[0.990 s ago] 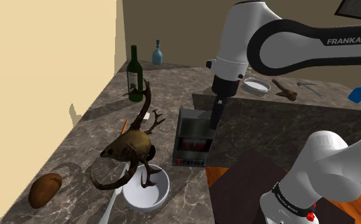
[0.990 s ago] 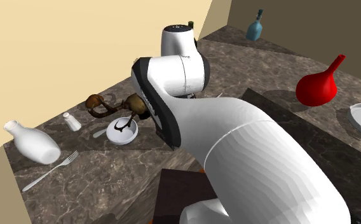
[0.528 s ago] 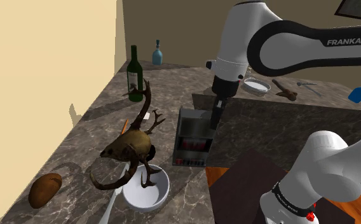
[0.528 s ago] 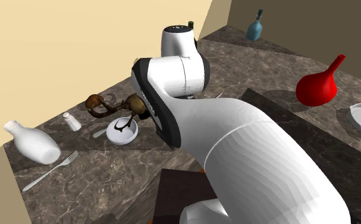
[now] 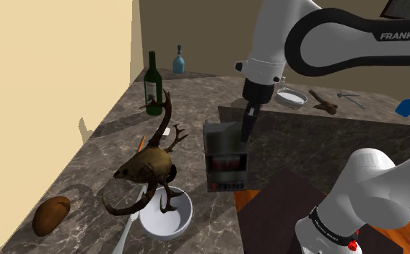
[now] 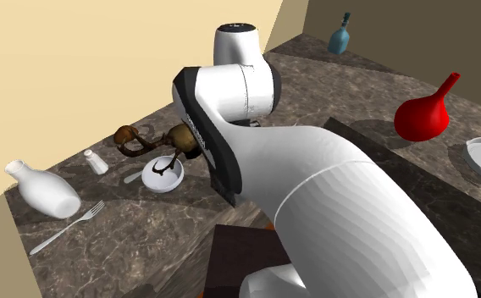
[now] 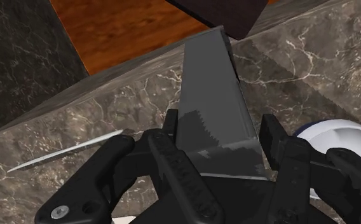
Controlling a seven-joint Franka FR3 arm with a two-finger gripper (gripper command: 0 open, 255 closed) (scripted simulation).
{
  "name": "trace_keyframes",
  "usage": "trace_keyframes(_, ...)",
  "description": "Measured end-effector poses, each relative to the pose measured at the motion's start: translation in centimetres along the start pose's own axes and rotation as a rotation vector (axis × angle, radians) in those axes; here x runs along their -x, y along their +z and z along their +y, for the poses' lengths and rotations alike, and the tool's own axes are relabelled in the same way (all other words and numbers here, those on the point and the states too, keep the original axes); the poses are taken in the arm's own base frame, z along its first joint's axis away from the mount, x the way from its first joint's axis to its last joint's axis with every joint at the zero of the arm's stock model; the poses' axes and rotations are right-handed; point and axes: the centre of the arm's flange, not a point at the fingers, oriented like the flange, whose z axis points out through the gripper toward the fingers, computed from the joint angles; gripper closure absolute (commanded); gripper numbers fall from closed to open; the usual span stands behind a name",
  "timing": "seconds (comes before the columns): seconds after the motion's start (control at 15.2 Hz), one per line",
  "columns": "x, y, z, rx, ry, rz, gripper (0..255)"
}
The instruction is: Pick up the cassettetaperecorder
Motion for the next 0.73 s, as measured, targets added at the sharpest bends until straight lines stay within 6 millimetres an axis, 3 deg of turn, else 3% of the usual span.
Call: trace_keyframes(0.73,0.2,-5.7,-0.3,0.0,0.0,0.0,255)
